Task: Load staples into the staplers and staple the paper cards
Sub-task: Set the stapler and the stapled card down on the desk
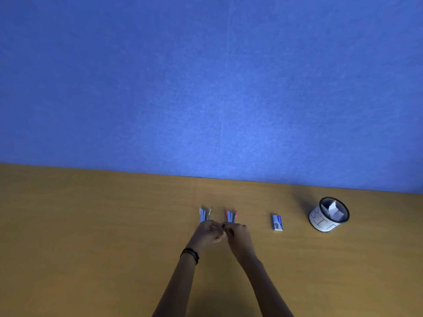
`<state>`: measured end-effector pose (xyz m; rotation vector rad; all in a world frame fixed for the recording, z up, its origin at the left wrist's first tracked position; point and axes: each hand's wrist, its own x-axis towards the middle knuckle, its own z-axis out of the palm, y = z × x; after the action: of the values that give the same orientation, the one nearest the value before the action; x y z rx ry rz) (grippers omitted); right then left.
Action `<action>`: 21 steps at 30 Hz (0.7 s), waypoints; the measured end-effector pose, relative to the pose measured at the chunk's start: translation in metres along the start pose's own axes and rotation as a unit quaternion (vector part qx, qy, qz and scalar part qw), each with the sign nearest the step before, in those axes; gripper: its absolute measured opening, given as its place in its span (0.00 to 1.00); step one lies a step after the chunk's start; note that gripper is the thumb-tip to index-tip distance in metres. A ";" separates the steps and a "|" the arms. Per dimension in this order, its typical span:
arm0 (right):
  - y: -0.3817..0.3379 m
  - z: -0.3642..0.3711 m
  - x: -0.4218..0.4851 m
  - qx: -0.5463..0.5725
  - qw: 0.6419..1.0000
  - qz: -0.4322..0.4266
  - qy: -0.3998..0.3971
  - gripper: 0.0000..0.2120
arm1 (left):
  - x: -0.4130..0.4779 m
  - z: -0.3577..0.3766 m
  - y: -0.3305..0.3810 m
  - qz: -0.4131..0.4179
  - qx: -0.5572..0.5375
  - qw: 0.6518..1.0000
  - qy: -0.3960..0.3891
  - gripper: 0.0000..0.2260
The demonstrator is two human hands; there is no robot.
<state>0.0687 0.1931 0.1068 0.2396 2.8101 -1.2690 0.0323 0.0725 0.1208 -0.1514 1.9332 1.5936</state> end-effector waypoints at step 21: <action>0.005 0.000 -0.002 0.080 0.995 0.021 0.062 0.22 | 0.005 0.014 -0.011 0.103 0.063 0.988 0.097 0.05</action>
<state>0.0718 0.1960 0.1031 0.3951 2.7869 -1.5218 0.0382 0.0838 0.1077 -0.0584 2.2574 1.6307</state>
